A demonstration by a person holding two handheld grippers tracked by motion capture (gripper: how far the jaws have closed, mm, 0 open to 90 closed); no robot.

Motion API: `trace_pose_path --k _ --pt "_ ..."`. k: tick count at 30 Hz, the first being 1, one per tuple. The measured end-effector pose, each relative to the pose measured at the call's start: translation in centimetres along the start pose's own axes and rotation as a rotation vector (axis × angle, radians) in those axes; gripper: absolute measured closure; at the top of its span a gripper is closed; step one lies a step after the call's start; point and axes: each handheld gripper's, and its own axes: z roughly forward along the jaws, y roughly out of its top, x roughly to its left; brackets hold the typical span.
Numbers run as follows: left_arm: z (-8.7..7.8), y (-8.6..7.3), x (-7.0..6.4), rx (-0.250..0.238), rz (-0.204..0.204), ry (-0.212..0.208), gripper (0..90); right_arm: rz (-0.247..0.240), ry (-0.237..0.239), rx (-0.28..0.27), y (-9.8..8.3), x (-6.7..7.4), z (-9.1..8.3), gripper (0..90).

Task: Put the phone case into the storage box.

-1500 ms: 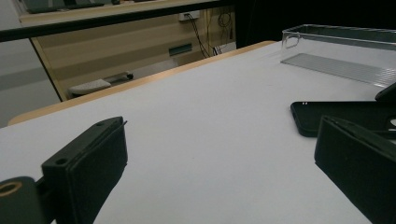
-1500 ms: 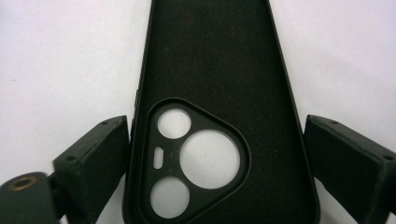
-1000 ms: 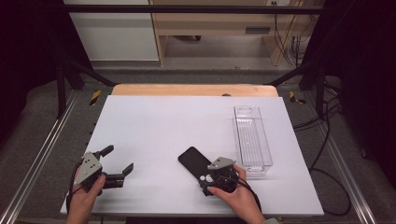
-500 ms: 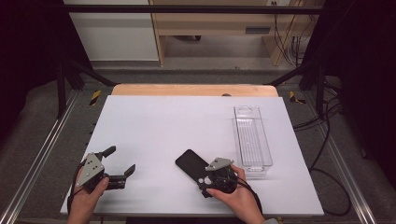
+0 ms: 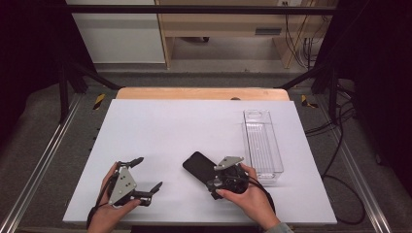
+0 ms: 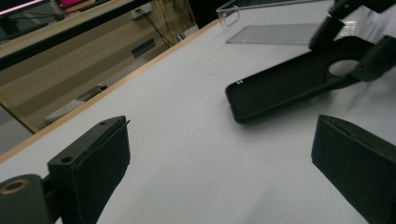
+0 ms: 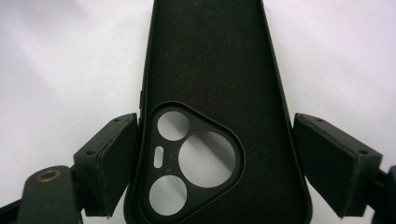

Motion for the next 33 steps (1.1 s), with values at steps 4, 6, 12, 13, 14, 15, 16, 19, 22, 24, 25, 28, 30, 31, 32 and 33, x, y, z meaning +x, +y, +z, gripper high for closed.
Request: trace_pose_path --k 4,6,12,13,14,15,16,19,22,24,25,28,30,31,32,33 --pt "1.4 0.8 -1.2 0.018 0.088 -0.028 5.7 -0.014 0.005 0.009 1.1 -0.2 -0.5 17.1" --pt "1.9 1.1 -1.5 0.026 0.130 -0.028 7.0 -0.022 0.003 0.015 2.0 -0.5 -1.0 17.1" --pt "4.8 3.1 -2.9 0.011 0.309 -0.023 14.3 -0.037 0.023 0.037 4.5 -0.9 -2.1 17.1" --pt "4.8 3.1 -2.9 0.011 0.309 -0.023 14.9 -0.043 0.027 0.040 4.8 -0.9 -2.2 17.0" --pt "5.8 3.6 -3.2 -0.001 0.346 -0.011 15.0 -0.047 0.031 0.045 5.1 -0.8 -2.4 17.0" --pt "6.1 3.8 -3.4 -0.008 0.361 -0.001 15.7 -0.052 0.035 0.047 5.5 -0.8 -2.5 17.0" --pt "6.2 3.9 -3.6 -0.013 0.381 0.011 16.8 -0.058 0.039 0.052 5.8 -0.7 -2.7 17.0" --pt "6.1 3.9 -3.9 -0.018 0.403 0.001 24.2 -0.064 0.052 0.062 6.4 -0.3 -3.0 17.0" --pt "5.5 3.6 -4.0 -0.010 0.459 0.039 30.5 -0.086 0.080 0.068 7.3 0.5 -2.9 17.0" --pt "5.3 3.5 -4.0 -0.009 0.470 0.052 32.6 -0.103 0.085 0.078 7.6 0.9 -2.8 17.0" --pt "5.1 3.5 -4.0 -0.007 0.483 0.061 34.5 -0.102 0.088 0.081 7.8 1.1 -2.8 17.0" --pt "4.8 3.4 -4.1 -0.012 0.524 0.091 38.1 -0.114 0.093 0.079 8.3 1.8 -3.0 16.9" --pt "4.7 3.4 -4.2 -0.014 0.535 0.099 41.2 -0.119 0.099 0.079 8.6 2.1 -3.0 16.9" --pt "4.7 3.4 -4.2 -0.014 0.535 0.099 41.8 -0.123 0.101 0.080 8.7 2.2 -3.0 16.9" --pt "4.6 3.4 -4.2 -0.016 0.534 0.103 42.9 -0.118 0.106 0.081 8.8 2.4 -2.9 16.9" --pt "4.7 3.3 -4.2 -0.013 0.546 0.106 44.7 -0.117 0.111 0.081 8.9 2.5 -2.9 16.8"
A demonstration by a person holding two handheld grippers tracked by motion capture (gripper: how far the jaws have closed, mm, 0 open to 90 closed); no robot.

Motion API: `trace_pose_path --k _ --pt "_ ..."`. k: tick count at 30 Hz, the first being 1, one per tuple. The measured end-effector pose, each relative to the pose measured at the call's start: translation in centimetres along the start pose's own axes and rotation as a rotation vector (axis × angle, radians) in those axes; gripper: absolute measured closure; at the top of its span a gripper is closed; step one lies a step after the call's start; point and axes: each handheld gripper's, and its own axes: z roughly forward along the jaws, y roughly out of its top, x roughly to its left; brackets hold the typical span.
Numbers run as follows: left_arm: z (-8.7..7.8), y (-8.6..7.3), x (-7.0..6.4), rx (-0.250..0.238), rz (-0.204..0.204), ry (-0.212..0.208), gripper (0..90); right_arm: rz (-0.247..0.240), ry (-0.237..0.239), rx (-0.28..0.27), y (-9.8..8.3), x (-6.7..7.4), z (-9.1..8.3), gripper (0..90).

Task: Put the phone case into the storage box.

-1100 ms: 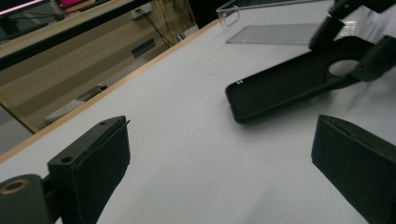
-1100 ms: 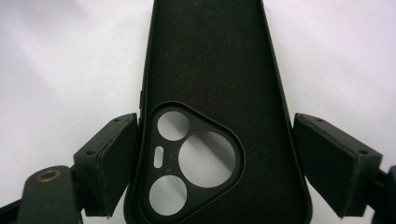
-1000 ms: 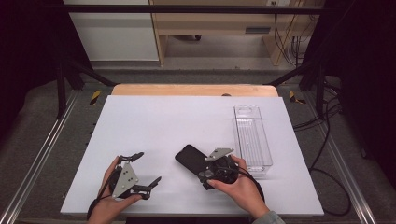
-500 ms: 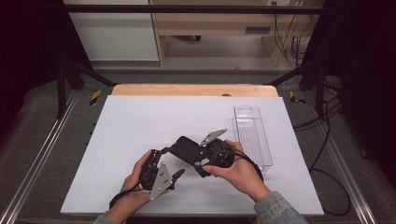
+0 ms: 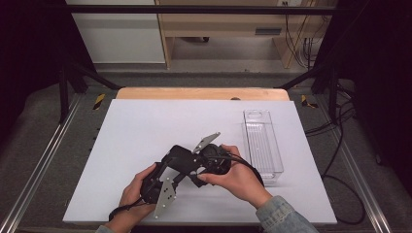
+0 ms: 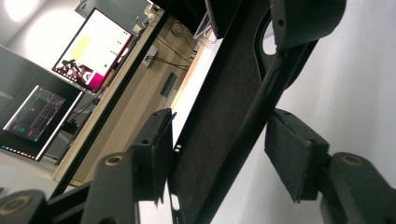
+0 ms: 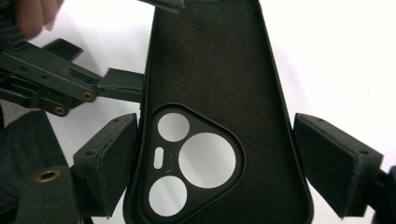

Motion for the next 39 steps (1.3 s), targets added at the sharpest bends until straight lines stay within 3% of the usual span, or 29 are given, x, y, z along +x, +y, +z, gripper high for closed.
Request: trace_pose_path --k 4,9,11,15,20,23,28,29,30,31,35,36,38,39 --pt "-0.1 -0.1 -0.1 0.016 0.047 0.011 51.0 -0.015 0.010 -0.006 0.5 0.3 0.2 16.8" --pt "-0.2 -0.2 0.0 0.021 0.059 0.018 60.3 -0.028 0.020 -0.003 1.3 0.6 0.2 16.7" --pt "-0.3 -0.2 0.0 0.033 0.091 0.025 64.2 -0.041 0.027 0.000 1.5 0.7 0.3 16.6" --pt "-0.5 -0.3 -0.1 0.033 0.107 0.016 73.8 -0.040 0.032 0.006 1.9 0.8 0.3 16.4" --pt "-0.8 -0.3 0.0 0.053 0.129 0.017 76.7 -0.037 0.049 0.003 2.2 0.8 0.5 15.0" --pt "-0.8 -0.4 0.1 0.057 0.127 0.010 79.4 -0.022 0.067 -0.034 2.3 0.7 0.5 14.0" --pt "-0.7 -0.6 0.3 0.061 0.088 -0.007 80.5 0.018 0.097 -0.094 2.3 0.1 0.5 13.0" --pt "-0.7 -0.7 0.4 0.070 0.086 -0.006 80.6 0.038 0.103 -0.141 2.0 -0.1 0.3 10.8" --pt "-0.7 -0.7 0.4 0.070 0.086 -0.006 80.6 0.038 0.103 -0.141 2.0 -0.1 0.3 10.8" --pt "-0.7 -0.8 0.4 0.075 0.075 -0.006 80.6 0.053 0.111 -0.182 1.7 -0.2 -0.1 7.9" --pt "-0.5 -1.3 0.5 0.098 0.058 -0.004 80.6 0.058 0.094 -0.235 1.0 -0.5 -0.6 6.4" --pt "-0.5 -1.6 0.5 0.111 0.048 -0.003 80.6 0.080 0.078 -0.268 0.3 -0.7 -1.1 6.7" --pt "-0.6 -1.7 0.5 0.115 0.037 0.001 80.6 0.091 0.077 -0.281 0.1 -0.8 -1.3 6.8" --pt "-0.8 -1.9 0.5 0.116 0.013 0.012 80.6 0.117 0.090 -0.332 -0.8 -1.1 -1.9 5.8"
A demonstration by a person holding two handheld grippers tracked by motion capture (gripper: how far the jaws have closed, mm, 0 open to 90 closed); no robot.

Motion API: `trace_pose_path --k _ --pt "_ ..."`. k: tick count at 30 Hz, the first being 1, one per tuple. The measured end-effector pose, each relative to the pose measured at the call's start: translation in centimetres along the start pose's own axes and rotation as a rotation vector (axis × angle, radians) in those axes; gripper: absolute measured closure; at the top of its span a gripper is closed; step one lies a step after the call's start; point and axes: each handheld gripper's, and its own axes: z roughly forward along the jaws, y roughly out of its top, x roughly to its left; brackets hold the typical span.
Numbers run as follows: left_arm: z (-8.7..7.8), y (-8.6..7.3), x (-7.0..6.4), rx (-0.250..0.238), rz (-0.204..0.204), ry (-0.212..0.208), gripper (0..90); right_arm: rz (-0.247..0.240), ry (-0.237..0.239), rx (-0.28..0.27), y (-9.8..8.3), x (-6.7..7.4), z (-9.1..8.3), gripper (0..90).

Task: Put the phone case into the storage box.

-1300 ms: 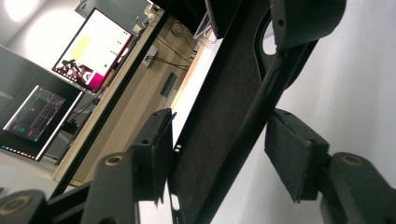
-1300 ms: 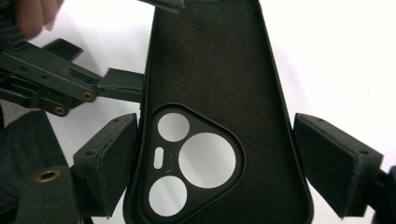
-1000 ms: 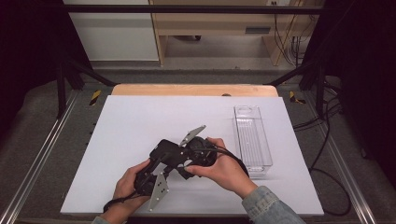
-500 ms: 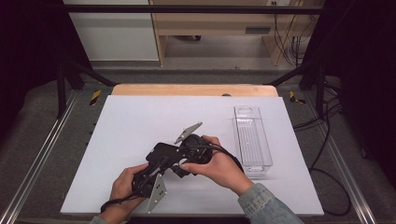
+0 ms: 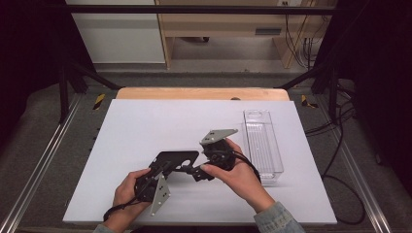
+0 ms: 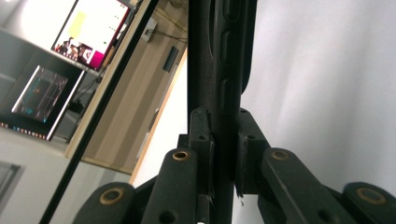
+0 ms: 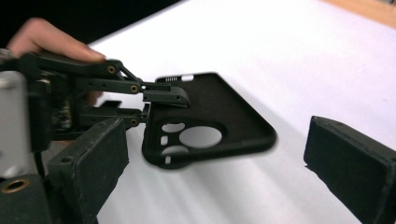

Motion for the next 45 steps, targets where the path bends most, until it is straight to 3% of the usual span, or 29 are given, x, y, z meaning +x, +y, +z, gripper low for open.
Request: trace_pose_path --k 8,13,16,20,26,37,45 --pt "-0.4 -0.9 0.9 0.025 -0.045 0.037 80.5 0.018 -0.076 -0.069 -2.4 -1.1 -0.9 6.5" --pt "-0.7 -1.5 1.4 0.033 -0.095 0.054 80.5 0.008 -0.111 -0.098 -3.6 -1.3 -0.7 6.7" --pt "-0.7 -1.6 1.7 0.023 -0.146 0.054 80.5 -0.006 -0.135 -0.127 -4.6 -1.5 -0.3 7.6" --pt "-0.6 -1.6 1.7 0.018 -0.160 0.052 80.5 -0.005 -0.156 -0.158 -5.5 -1.7 0.5 7.9" --pt "-0.9 -1.4 1.5 0.007 -0.173 0.053 80.5 0.002 -0.152 -0.172 -5.9 -1.6 1.1 7.6" --pt "-1.0 -1.7 2.0 -0.017 -0.240 0.056 80.4 0.014 -0.154 -0.176 -6.8 -1.4 2.0 7.4" --pt "-1.0 -1.6 1.9 -0.023 -0.251 0.046 80.4 0.024 -0.149 -0.179 -7.0 -1.6 2.0 7.2"
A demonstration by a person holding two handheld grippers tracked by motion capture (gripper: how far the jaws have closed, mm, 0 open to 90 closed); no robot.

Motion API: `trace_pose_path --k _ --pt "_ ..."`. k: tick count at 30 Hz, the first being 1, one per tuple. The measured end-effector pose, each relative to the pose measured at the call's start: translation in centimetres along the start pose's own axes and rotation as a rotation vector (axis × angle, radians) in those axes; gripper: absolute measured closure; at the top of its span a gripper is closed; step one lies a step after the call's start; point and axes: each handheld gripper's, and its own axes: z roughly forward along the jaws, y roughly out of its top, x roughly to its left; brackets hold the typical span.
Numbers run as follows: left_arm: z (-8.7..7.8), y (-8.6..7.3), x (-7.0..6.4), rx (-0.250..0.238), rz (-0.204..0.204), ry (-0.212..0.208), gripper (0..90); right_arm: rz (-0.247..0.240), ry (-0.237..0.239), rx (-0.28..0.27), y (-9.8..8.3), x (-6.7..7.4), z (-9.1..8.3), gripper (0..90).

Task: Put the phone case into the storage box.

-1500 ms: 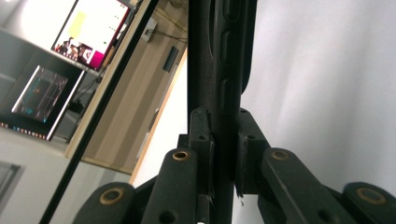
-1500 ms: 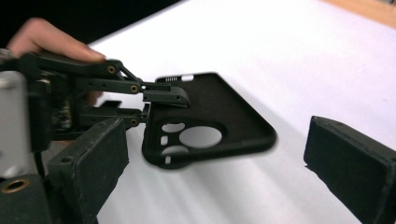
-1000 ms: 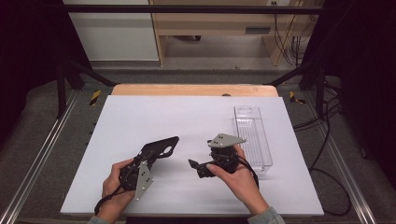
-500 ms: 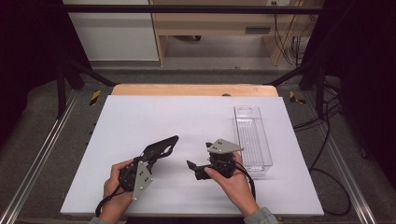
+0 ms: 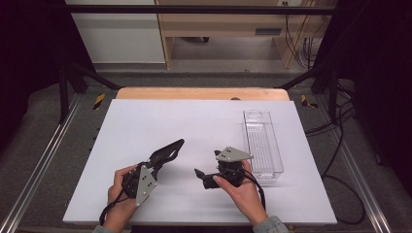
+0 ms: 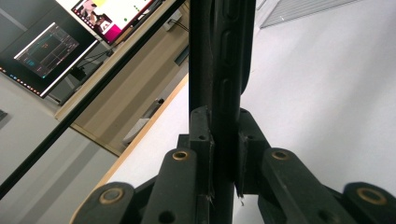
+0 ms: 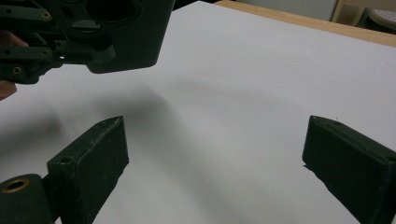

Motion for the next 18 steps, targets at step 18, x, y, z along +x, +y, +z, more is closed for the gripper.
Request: trace_pose_path --k 18 --pt "0.00 0.04 0.10 -0.016 -0.049 -0.011 80.4 -0.003 0.007 0.008 -0.26 0.21 0.30 6.9"
